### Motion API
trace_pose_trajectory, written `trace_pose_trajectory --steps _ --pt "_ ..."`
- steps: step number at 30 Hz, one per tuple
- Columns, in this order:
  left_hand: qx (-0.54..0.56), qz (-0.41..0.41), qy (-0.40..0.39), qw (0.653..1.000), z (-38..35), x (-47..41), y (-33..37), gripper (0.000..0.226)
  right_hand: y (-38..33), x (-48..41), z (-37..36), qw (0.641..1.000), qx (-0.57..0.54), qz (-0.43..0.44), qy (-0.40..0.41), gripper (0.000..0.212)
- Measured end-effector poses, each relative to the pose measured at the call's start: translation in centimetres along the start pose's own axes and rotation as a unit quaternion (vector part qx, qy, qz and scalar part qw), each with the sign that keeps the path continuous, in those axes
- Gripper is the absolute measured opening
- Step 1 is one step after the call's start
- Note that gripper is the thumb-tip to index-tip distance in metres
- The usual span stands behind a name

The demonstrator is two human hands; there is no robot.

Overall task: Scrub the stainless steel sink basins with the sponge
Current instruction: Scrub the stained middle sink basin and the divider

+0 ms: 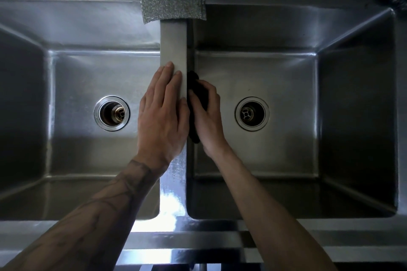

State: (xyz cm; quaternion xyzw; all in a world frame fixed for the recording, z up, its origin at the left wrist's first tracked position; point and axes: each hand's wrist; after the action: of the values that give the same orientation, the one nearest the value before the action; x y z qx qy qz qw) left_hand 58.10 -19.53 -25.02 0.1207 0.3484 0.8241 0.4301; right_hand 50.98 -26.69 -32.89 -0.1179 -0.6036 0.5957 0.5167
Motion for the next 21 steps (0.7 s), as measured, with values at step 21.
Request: trace_pose_trajectory --steps 21 --pt "0.004 0.0 0.003 1.0 0.1 0.0 0.2 0.046 0.8 3.3 0.3 1.0 -0.011 -0.022 -0.017 0.033"
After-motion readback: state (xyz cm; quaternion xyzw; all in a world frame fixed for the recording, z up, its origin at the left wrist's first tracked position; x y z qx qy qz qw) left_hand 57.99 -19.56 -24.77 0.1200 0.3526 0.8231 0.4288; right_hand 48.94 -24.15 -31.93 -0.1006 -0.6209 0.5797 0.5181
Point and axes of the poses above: each hand's wrist, its own x-axis away from the middle knuckle, its own z-axis out of the back of the hand, y = z × x, and after that the axes turned 12 degrees about x, right-handed
